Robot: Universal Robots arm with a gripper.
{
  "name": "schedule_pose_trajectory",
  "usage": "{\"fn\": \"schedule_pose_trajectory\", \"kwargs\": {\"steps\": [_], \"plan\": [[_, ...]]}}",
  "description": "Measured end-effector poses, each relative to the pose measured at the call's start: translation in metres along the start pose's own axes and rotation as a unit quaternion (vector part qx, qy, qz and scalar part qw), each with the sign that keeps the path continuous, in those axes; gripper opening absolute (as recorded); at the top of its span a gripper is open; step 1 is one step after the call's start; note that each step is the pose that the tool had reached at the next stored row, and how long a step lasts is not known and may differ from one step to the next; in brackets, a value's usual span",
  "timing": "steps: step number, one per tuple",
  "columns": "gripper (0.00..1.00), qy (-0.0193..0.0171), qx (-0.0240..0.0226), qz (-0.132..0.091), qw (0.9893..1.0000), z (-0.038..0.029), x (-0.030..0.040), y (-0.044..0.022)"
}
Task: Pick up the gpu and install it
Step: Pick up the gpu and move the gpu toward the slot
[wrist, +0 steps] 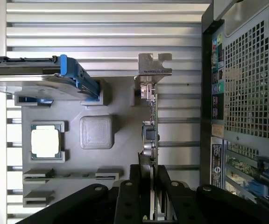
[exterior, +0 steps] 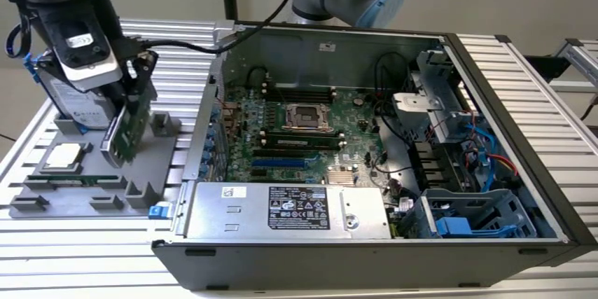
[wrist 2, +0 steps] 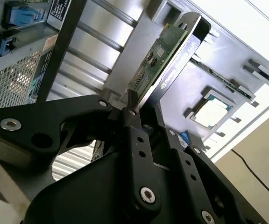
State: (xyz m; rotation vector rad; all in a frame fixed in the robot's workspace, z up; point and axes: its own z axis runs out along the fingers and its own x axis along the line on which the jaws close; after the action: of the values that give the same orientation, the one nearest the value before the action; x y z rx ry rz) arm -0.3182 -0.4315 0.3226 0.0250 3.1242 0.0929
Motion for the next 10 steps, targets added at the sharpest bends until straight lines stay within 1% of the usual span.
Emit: {"fn": "schedule_pose_trajectory", "kwargs": {"steps": [10], "plan": [[0.0, 0.0006, 0.0, 0.0, 1.0, -0.0341, -0.0005, 0.002]]}}
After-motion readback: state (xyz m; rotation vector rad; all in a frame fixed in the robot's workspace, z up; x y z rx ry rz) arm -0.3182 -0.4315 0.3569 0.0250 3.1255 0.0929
